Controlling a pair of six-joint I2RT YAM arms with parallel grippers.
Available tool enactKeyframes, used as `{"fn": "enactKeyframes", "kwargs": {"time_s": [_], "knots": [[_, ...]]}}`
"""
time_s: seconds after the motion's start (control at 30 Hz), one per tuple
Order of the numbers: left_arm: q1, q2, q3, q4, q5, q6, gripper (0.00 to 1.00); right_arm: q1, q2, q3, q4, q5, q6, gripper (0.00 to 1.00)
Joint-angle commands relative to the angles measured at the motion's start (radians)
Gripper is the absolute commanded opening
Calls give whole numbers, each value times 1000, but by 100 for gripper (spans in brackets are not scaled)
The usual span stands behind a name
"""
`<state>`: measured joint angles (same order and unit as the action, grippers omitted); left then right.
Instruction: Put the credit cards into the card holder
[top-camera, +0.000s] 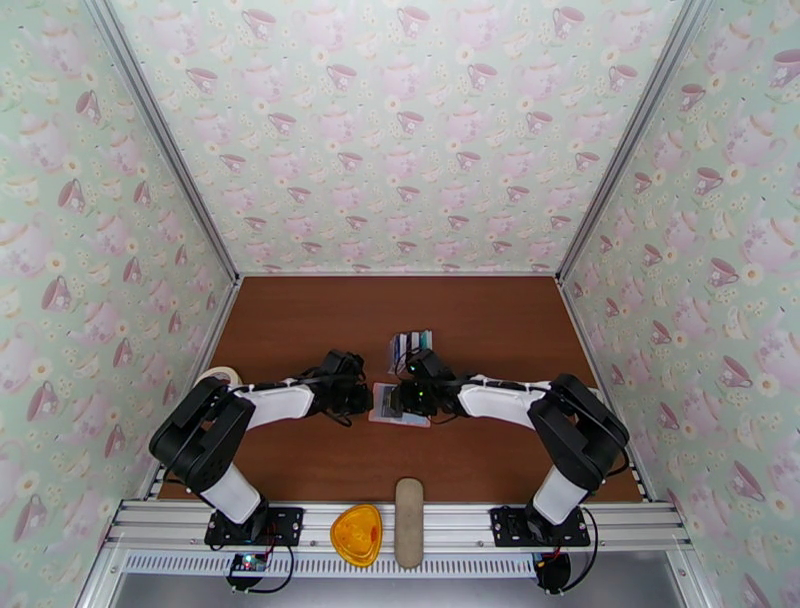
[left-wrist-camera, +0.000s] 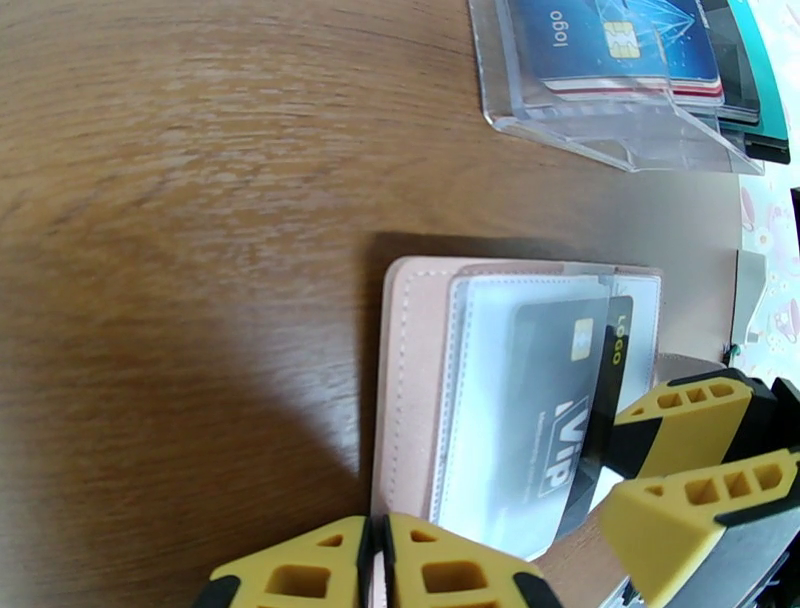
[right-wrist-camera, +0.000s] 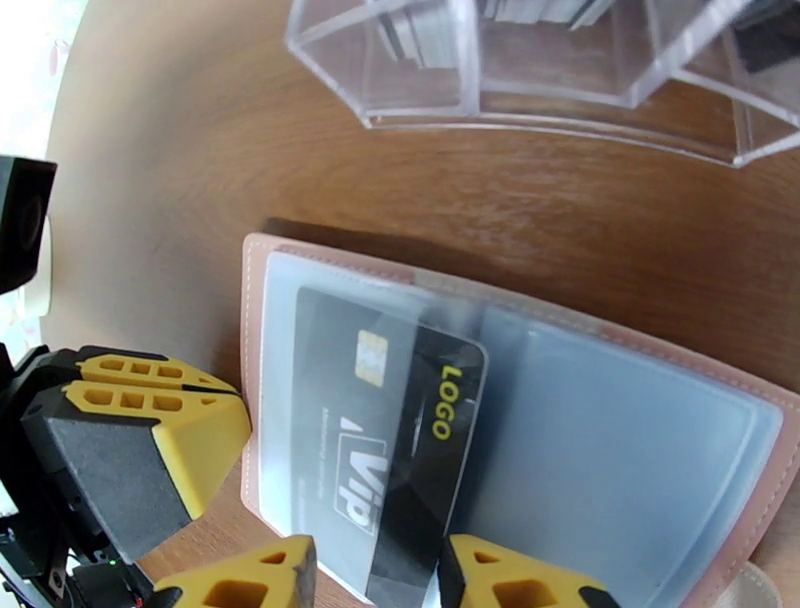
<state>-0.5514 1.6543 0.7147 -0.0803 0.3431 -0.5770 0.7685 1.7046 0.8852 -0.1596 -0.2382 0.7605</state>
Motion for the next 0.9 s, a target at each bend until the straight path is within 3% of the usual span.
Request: {"fn": "enactKeyframes", "kwargs": {"time_s": [0.0,0.87], "knots": [[-30,65,-55,-111,-9,-9,15,15,20,40,-54,32,-26,38],[-24,85,-17,-124,-13,-4,16,55,63,109,-73,16,-30,37]]}}
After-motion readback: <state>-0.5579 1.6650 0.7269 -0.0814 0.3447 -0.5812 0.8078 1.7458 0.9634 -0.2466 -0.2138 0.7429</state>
